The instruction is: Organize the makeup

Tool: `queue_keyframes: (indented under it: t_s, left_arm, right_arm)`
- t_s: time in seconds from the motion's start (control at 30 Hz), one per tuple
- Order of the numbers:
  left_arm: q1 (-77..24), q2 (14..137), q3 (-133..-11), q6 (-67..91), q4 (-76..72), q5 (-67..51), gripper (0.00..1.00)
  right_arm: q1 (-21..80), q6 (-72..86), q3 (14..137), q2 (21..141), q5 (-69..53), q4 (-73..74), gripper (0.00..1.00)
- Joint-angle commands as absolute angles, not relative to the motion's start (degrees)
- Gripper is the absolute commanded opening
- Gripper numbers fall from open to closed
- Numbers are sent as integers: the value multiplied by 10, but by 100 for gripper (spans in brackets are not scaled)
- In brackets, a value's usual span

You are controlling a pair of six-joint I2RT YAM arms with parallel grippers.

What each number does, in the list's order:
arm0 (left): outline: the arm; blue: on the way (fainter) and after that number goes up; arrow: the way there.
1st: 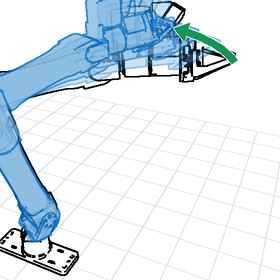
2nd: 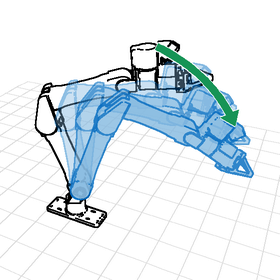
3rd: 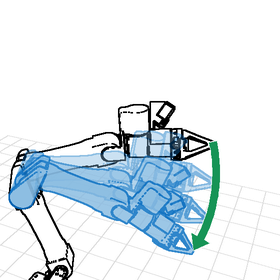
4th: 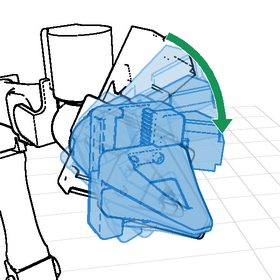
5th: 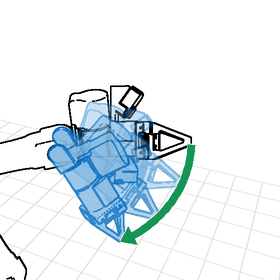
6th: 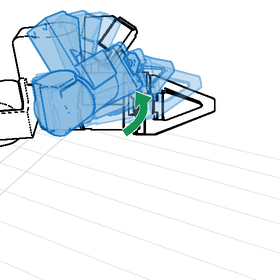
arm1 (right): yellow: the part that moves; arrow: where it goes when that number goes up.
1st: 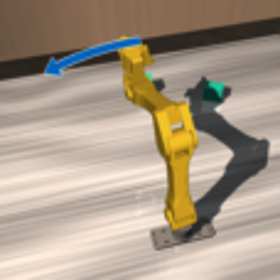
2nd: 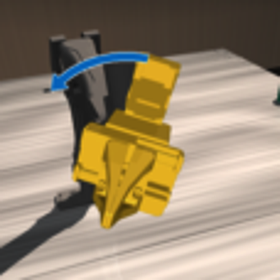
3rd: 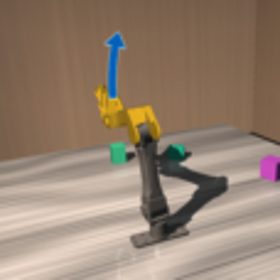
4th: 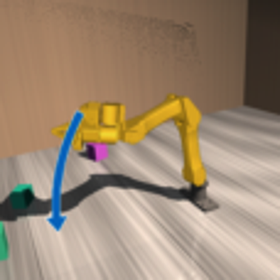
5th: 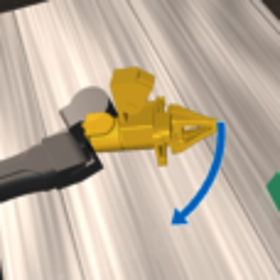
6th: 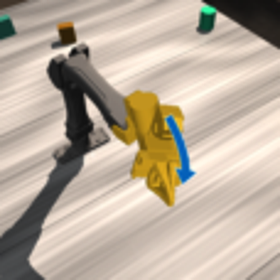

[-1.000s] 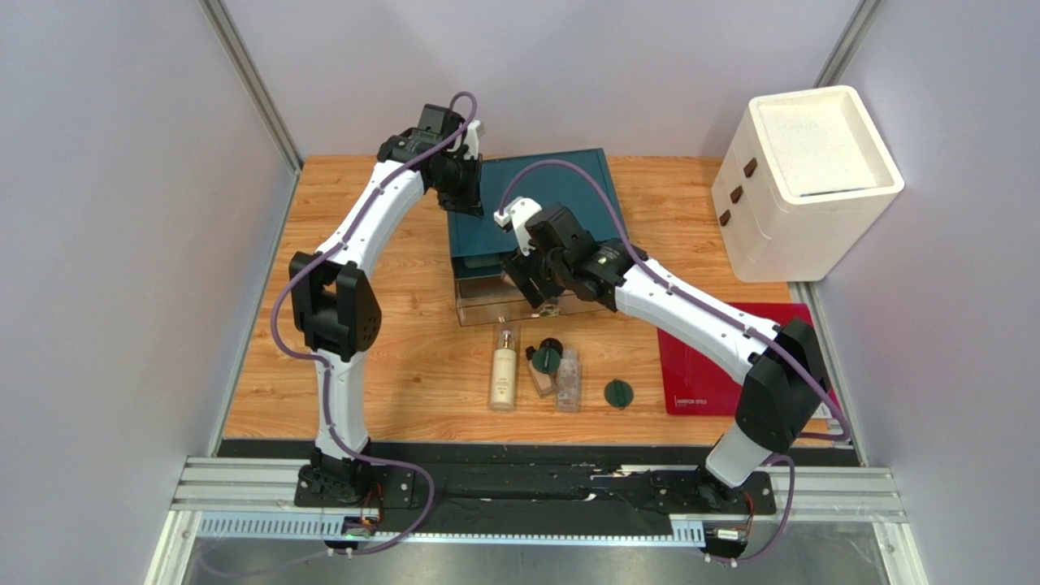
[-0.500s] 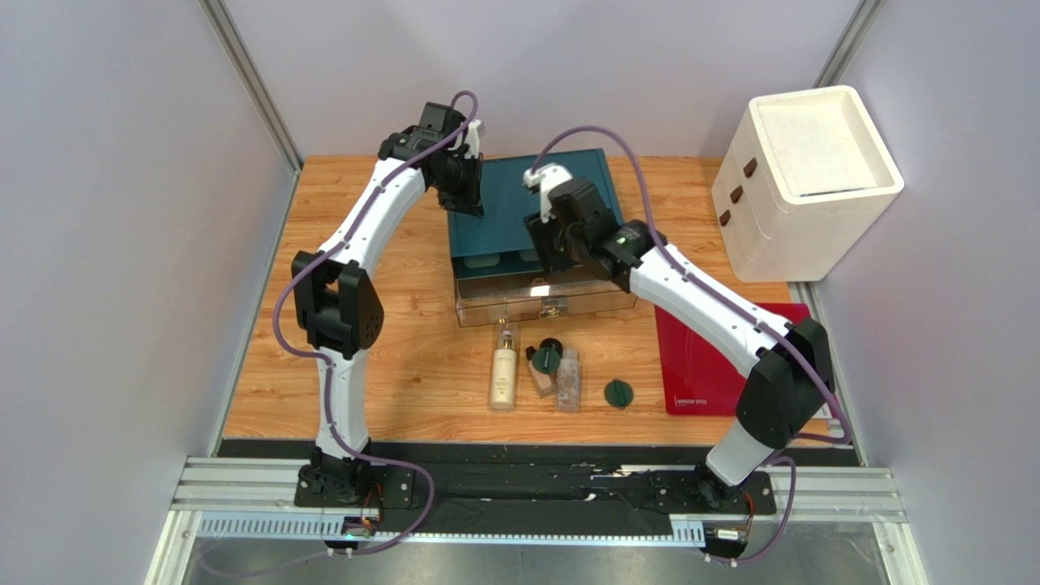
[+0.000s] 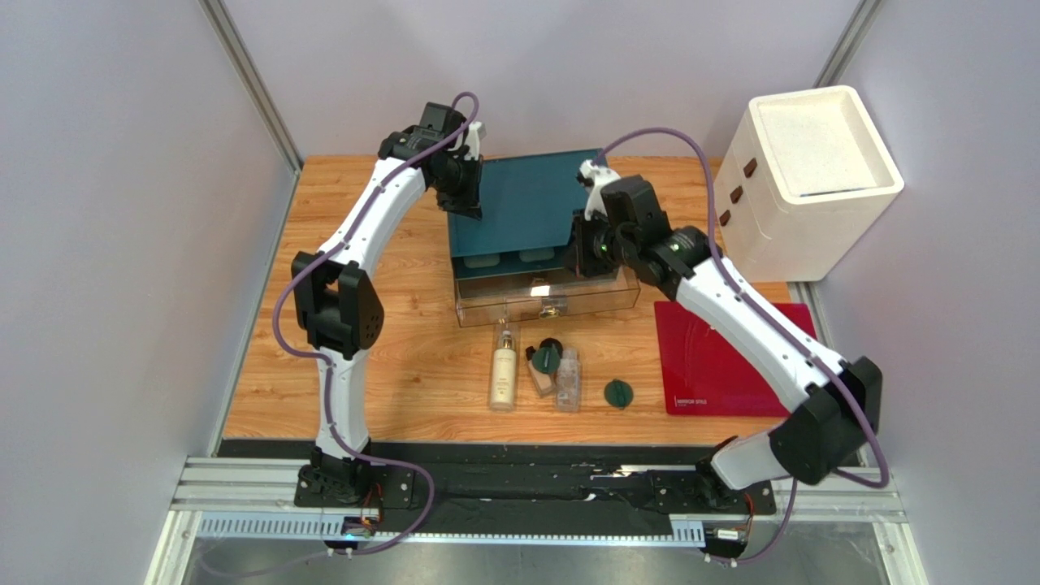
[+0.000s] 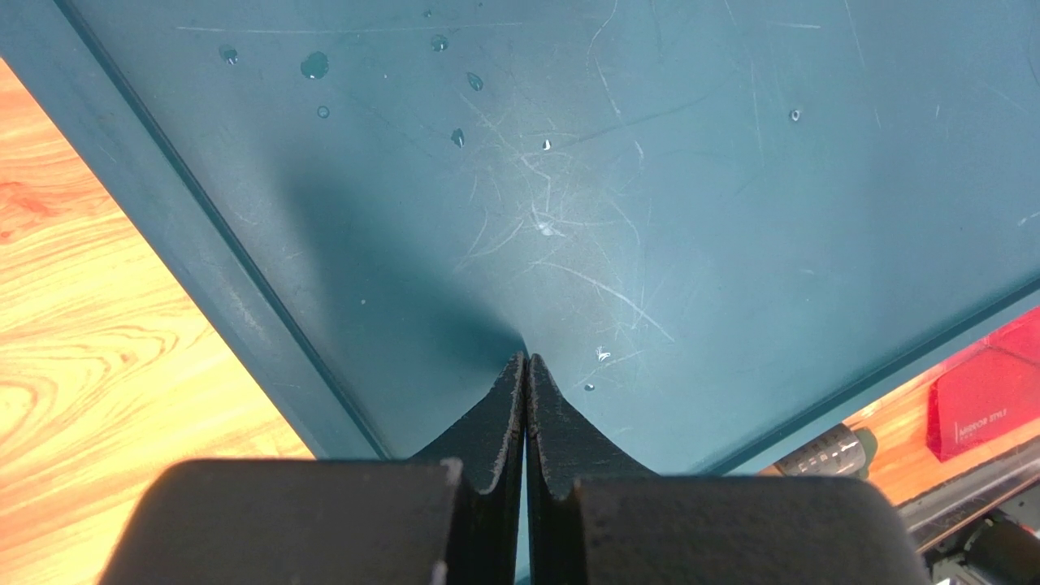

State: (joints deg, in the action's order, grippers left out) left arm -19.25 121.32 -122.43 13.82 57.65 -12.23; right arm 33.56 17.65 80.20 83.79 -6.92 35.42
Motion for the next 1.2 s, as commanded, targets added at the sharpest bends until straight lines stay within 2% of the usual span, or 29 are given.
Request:
queue_keyframes:
  t_s: [0.0,0.33,0.53,0.57,0.8,0.83,0.93,1.1,1.17]
  left_arm:
    - [-193,1252,-1191,116,690,-97,0]
    - [-193,1245,-1143,120,664,-116,0]
    - [-193,1238,-1122,114,657,-113,0]
    - [-193,1235,-1118,113,657,-113,0]
    - [-193,1223,-1090,109,651,-115,0]
    - [-193,1222,-1086,111,650,-117,0]
    - [-193,1216,-1074,110,644,-118,0]
    - [-193,1215,-1069,110,642,-120,0]
    - [-193,1216,-1067,110,642,-120,0]
  right_arm:
    - [363,237,704,727,-101,378,0]
    - [489,326,489,669,-72,360,7]
    - [517,348,418,710,-44,292,21]
    - [519,348,414,717,-35,278,27]
    - [528,346,443,751,-1,254,51]
    - [531,346,449,751,20,255,59]
    - [535,349,453,765,39,254,67]
    - [544,356,458,795,62,262,67]
    - [550,365,464,811,80,269,64]
